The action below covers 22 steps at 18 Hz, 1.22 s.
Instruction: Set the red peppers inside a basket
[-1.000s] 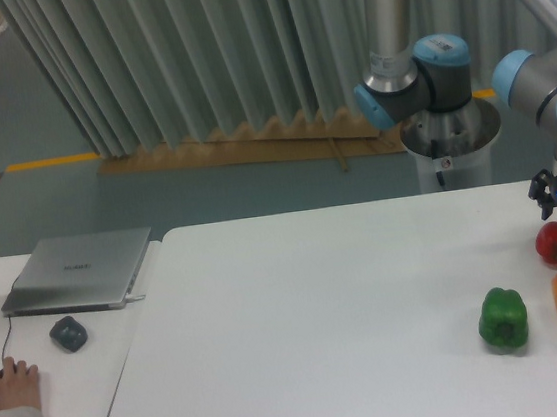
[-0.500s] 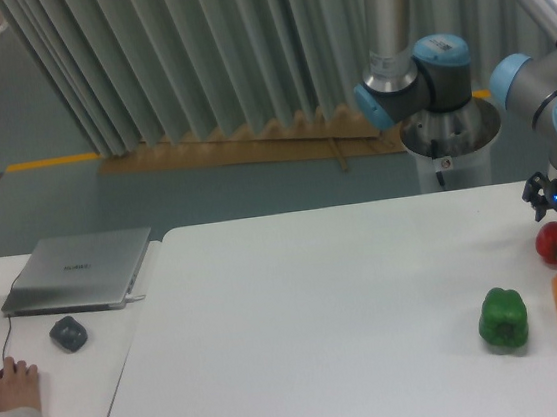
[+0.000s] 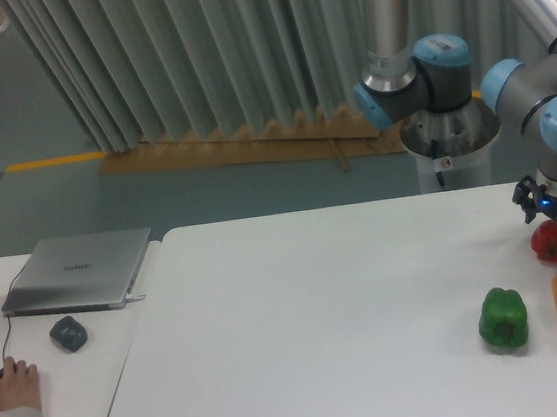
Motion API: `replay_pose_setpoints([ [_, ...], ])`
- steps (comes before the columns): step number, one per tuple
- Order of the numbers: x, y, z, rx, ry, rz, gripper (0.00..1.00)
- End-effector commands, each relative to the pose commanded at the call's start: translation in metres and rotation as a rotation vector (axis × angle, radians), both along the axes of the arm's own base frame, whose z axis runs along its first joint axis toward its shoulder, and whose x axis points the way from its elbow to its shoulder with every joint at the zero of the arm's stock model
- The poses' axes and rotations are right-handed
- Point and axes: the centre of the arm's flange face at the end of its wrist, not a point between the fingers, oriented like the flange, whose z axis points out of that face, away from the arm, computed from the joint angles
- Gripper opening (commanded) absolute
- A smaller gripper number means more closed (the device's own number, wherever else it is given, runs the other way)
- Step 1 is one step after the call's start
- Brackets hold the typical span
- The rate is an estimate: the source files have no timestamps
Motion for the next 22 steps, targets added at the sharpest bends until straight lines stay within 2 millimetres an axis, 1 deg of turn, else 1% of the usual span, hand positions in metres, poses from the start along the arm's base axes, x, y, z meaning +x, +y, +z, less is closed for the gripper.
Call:
replay_pose_setpoints([
  [1, -0.001, 0.001, 0.001, 0.001, 0.001, 0.000, 0.61],
  [4, -0.004, 0.002, 0.005, 0.003, 0.011, -0.001, 0.44],
  [5, -0.004, 0.003, 0.006, 0.002, 0.013, -0.004, 0.42],
  [7, -0.004, 0.003, 0.007, 0.005, 0.013, -0.005, 0.42],
  [10, -0.007, 0.004, 0.015, 0.013, 0.026, -0.010, 0.42],
  [13, -0.012, 0.011, 0.033, 0.031, 0.054, -0.017, 0.42],
  [15, -0.011, 0.023, 0.048, 0.050, 0.084, -0.038, 0.42],
  [16, -0.015, 0.032, 0.063, 0.068, 0.110, -0.047, 0.42],
  [18, -0.025, 0.041, 0.088, 0.098, 0.153, -0.078, 0.42],
  [19, -0.028, 0.043, 0.094, 0.105, 0.161, -0.094, 0.41],
  [22, -0.033, 0.043, 0.099, 0.114, 0.167, -0.151, 0.42],
])
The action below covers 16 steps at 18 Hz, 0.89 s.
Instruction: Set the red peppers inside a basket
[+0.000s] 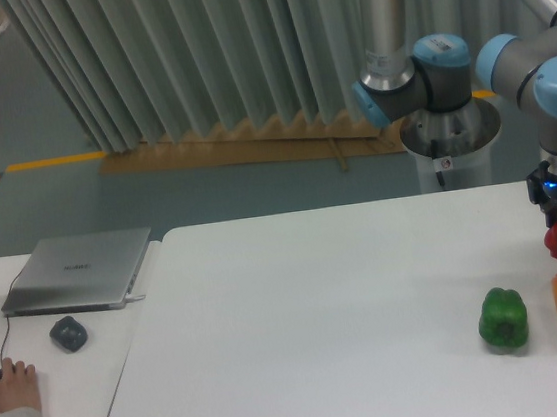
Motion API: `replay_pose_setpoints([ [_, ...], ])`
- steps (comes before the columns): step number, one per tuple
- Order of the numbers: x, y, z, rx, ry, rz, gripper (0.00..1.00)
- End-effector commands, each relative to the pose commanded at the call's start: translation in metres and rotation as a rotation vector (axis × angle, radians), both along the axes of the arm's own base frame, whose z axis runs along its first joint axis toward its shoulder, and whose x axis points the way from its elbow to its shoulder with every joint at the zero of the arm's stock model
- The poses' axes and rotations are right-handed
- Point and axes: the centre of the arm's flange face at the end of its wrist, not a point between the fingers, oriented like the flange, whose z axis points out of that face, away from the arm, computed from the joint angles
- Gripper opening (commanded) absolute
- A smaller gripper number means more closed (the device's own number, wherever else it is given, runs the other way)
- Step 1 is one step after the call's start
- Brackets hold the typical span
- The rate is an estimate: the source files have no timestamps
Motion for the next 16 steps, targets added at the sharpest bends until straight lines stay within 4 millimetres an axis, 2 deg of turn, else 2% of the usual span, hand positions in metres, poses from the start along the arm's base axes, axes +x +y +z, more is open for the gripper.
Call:
replay_pose_setpoints([
  [4, -0.009, 0.000, 0.005, 0.006, 0.014, -0.064, 0.42],
  [5, -0.014, 0.001, 0.013, 0.008, 0.027, -0.099, 0.41],
  [8, -0.036, -0.014, 0.017, 0.004, 0.034, -0.157, 0.41],
  [13, -0.051, -0.027, 0.019, -0.007, 0.034, -0.259, 0.42],
  [16, -0.063, -0.043, 0.019, -0.022, 0.032, -0.349, 0.42],
])
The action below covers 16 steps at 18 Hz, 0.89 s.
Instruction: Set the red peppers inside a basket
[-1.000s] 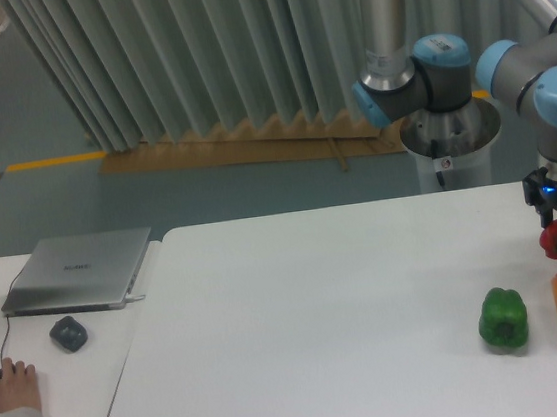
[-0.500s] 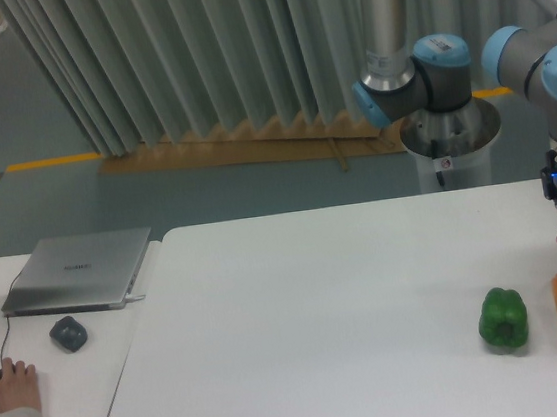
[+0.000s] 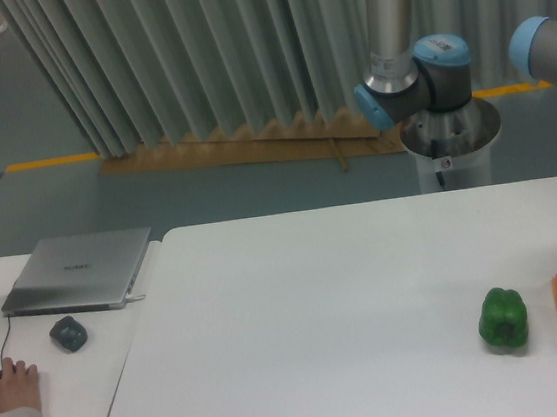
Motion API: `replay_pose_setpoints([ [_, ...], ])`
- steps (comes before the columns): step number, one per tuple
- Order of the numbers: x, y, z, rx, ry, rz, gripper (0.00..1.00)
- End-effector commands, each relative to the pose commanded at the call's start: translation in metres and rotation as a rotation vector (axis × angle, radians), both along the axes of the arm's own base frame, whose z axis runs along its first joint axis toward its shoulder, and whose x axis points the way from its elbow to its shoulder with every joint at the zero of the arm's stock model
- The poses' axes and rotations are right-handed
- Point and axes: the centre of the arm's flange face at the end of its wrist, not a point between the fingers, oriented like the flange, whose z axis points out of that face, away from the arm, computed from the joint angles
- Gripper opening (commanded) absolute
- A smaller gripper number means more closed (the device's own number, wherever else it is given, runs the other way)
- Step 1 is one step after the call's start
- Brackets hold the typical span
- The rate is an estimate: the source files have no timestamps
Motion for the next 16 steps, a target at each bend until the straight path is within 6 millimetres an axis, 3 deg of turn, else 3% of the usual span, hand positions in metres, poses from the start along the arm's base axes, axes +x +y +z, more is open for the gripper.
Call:
replay_pose_setpoints([
  [8, -0.031, -0.044, -0.002, -0.014, -0.010, -0.087, 0.42],
  [16, -0.054, -0.072, -0.015, -0.006, -0.032, 0.033, 0.42],
])
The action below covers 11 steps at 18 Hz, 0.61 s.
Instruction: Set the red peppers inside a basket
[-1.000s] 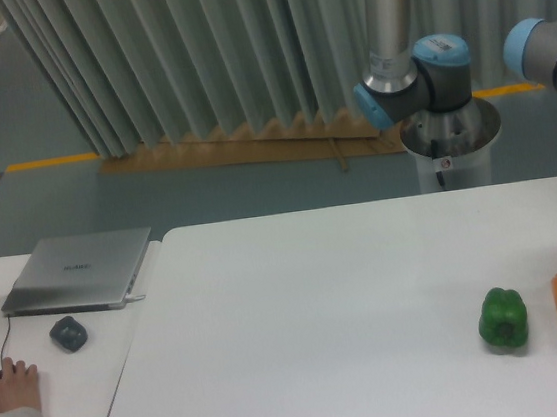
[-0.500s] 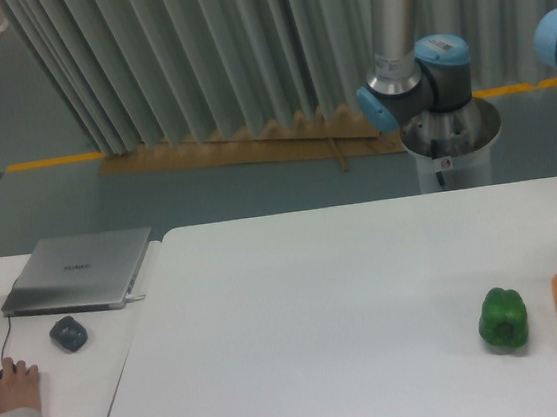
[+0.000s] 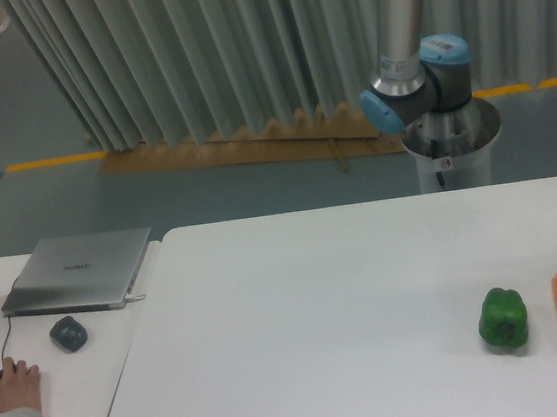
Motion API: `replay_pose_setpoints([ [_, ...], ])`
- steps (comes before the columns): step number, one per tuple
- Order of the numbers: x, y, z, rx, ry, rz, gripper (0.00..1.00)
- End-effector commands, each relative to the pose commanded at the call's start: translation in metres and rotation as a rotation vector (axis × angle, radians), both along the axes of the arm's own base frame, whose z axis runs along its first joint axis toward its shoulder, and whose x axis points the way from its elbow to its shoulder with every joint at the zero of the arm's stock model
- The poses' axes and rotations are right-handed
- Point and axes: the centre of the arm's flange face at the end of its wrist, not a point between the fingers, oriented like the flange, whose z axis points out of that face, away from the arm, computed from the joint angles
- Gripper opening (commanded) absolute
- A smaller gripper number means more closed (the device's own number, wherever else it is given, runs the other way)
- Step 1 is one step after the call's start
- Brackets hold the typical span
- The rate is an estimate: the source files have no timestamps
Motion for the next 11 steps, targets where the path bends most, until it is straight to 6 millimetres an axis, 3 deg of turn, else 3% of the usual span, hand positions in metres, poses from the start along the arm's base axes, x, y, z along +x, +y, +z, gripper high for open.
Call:
replay_pose_setpoints([
  [3, -0.014, -0.019, -0.009, 0.001, -0.003, 0.035, 0.41],
  [8, -0.018, -0.022, -0.007, 0.002, 0.004, 0.038, 0.42],
  [9, -0.018, -0.022, -0.007, 0.002, 0.004, 0.038, 0.48],
  [11, -0.016, -0.020, -0.009, 0.002, 0.003, 0.041, 1.00],
])
